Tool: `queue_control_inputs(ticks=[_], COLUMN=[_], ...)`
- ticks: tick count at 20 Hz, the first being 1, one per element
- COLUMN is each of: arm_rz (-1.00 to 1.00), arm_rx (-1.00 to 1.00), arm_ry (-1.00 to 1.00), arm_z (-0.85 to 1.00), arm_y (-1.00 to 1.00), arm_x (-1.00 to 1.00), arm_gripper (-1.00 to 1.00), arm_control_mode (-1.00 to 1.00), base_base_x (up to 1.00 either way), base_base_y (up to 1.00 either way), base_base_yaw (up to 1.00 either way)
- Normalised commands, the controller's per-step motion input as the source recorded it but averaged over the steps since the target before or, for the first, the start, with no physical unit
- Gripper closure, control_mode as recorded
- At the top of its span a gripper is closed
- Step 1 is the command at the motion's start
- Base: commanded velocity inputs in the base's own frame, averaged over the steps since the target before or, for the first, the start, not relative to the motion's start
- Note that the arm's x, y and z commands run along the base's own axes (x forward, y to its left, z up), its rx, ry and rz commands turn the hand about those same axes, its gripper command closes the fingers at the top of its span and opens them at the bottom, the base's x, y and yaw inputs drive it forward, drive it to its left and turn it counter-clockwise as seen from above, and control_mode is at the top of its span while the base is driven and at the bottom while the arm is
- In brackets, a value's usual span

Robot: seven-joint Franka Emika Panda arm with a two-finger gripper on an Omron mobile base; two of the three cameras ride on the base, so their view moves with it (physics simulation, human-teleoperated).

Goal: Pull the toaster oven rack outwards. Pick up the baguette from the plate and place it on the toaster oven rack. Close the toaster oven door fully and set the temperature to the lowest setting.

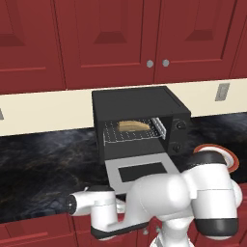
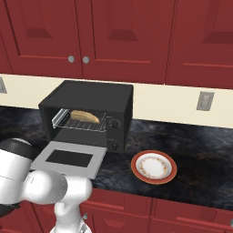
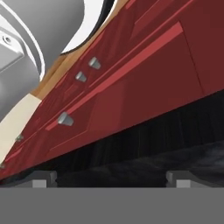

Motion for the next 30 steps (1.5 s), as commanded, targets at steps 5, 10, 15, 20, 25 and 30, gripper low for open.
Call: queue_control_inputs(ticks=[5, 10, 15, 20, 25, 30], arm_rz=[-0.07, -0.01, 0.0, 0.02, 0.03, 0.03], arm_rx=[-0.1, -0.09, -0.01, 0.04, 0.15, 0.14], arm_ry=[0.0, 0.0, -0.02, -0.12, -0.12, -0.01], arm_z=[0.0, 0.0, 0.13, 0.66, 0.64, 0.33], arm_y=[-0.42, -0.55, -0.72, -0.82, -0.87, -0.87], arm_x=[0.0, 0.0, 0.02, 0.21, 0.36, 0.59], arm_gripper=[-1.0, -1.0, -1.0, -1.0, -1.0, -1.0], arm_control_mode=[-1.0, -1.0, -1.0, -1.0, -1.0, -1.0], base_base_x=[0.0, 0.0, 0.0, 0.0, 0.0, 0.0], base_base_y=[0.0, 0.0, 0.0, 0.0, 0.0, 0.0], base_base_yaw=[0.0, 0.0, 0.0, 0.0, 0.0, 0.0])
